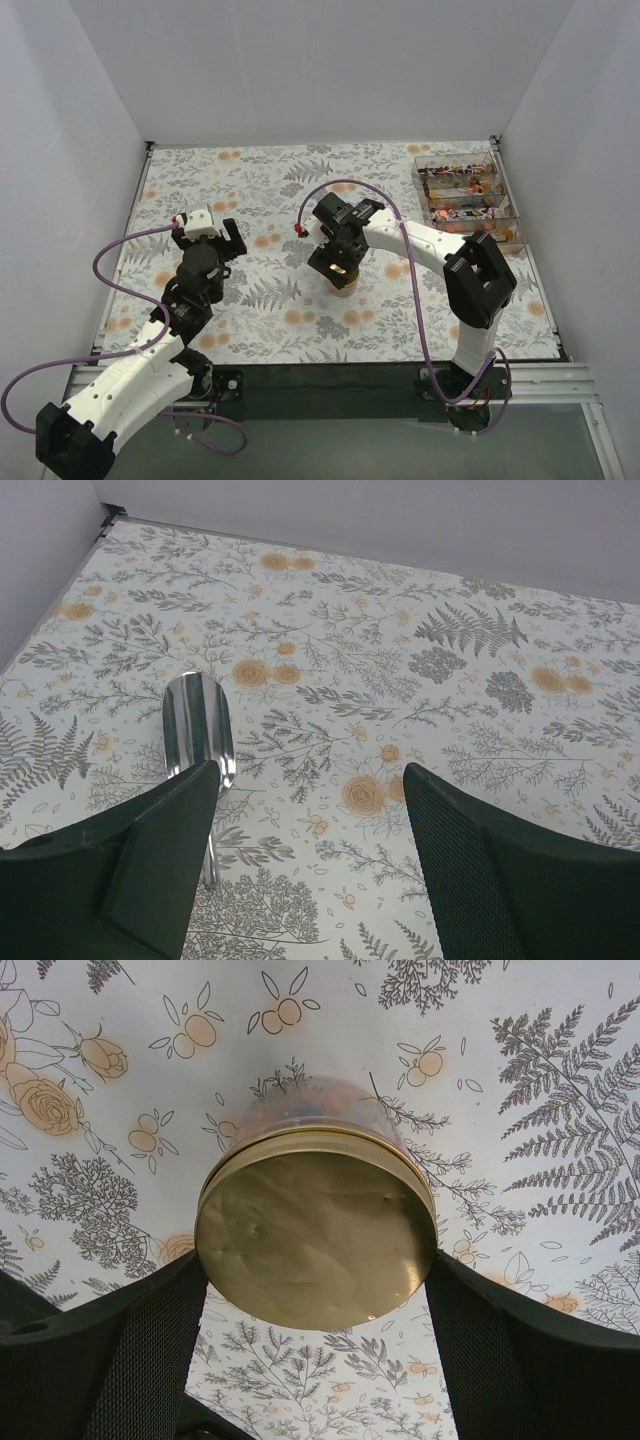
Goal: Pack the candies
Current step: Close the bottle lid on the packing bottle.
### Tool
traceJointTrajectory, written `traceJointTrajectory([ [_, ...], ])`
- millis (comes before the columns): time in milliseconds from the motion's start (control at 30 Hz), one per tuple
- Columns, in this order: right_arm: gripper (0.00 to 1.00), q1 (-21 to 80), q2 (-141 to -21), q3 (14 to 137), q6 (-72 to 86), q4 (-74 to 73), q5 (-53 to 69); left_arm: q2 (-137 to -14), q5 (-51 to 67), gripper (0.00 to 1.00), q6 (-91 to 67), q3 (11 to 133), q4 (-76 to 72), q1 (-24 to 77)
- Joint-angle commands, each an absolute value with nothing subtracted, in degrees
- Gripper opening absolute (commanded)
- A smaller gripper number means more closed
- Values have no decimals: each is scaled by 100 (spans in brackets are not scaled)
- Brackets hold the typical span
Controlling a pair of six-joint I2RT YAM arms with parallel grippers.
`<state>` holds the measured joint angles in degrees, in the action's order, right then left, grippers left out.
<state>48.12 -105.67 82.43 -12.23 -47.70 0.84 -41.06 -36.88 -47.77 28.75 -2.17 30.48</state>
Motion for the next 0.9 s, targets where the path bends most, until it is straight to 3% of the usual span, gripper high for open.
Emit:
traceJointTrajectory([
  [0,54,4834,-10714,8060,-1239,-4781,44,-4104,-3700,73,-4755,2856,-264,3023],
  [600,56,4878,-11355,7928,-1327,-4737,-159,-4096,-3621,73,-4746,2848,-246,3015],
  [667,63,4869,-11373,7971,-1362,-4737,-114,-4096,-3577,73,-4737,2848,-246,3015],
  [700,73,4869,-11338,7989,-1371,-4737,-106,-4104,-3568,73,-4737,2856,-237,3015],
  [867,95,4869,-11145,7998,-1441,-4737,-79,-4096,-3542,73,-4737,2856,-246,3015],
])
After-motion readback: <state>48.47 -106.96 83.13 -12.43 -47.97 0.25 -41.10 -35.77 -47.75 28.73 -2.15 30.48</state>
